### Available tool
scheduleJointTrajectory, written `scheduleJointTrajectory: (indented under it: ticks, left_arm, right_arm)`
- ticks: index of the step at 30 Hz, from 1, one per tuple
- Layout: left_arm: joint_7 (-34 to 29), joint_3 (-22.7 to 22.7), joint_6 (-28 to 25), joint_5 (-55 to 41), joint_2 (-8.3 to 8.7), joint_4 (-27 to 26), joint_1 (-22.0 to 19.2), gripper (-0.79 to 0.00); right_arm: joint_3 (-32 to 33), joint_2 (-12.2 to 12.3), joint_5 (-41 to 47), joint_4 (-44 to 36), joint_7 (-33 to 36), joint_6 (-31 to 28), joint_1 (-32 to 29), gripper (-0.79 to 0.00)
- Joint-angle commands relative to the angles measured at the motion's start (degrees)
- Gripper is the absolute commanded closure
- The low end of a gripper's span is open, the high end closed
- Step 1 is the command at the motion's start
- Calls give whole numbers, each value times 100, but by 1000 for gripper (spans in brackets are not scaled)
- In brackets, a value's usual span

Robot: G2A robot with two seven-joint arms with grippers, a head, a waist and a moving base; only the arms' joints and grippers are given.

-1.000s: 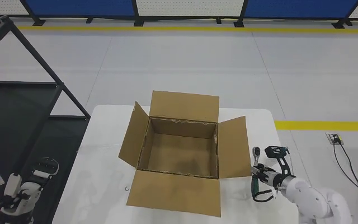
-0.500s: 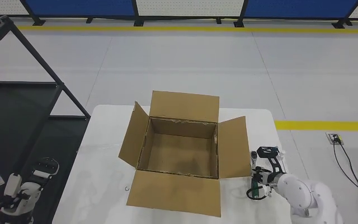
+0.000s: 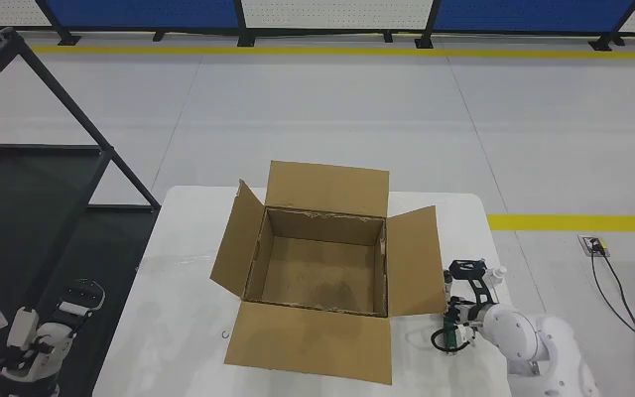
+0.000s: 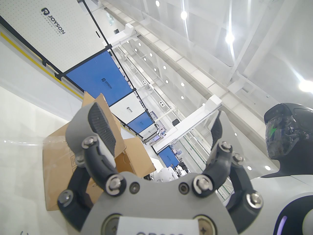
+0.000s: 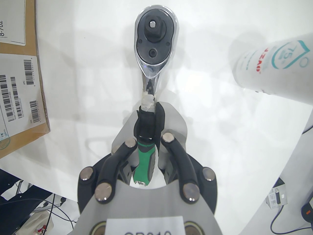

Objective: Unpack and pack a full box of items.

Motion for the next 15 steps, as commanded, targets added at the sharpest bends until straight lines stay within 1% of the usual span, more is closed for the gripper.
scheduleJointTrajectory:
  ticks: [1,3,4,5,7,12,15]
  left_arm:
    - [0,0,0,0,0,0,0,-785]
    - [0,0,0,0,0,0,0,-785]
    - [0,0,0,0,0,0,0,-785]
    - [0,0,0,0,0,0,0,-785]
    - [0,0,0,0,0,0,0,-785]
    - [0,0,0,0,0,0,0,-785]
    - [0,0,0,0,0,0,0,-785]
  right_arm:
    - [-17,9,15,17,-12,27,0,-55]
    - [-26,19,38,33,-21,45,-4,-194]
    - [-31,24,43,38,-28,50,-7,-222]
    - [-32,29,52,43,-40,60,-9,-234]
    - [-38,40,77,48,-48,60,-17,-225]
    - [-23,67,142,-33,-94,95,-61,-271]
    - [106,92,214,-293,-239,127,-187,-302]
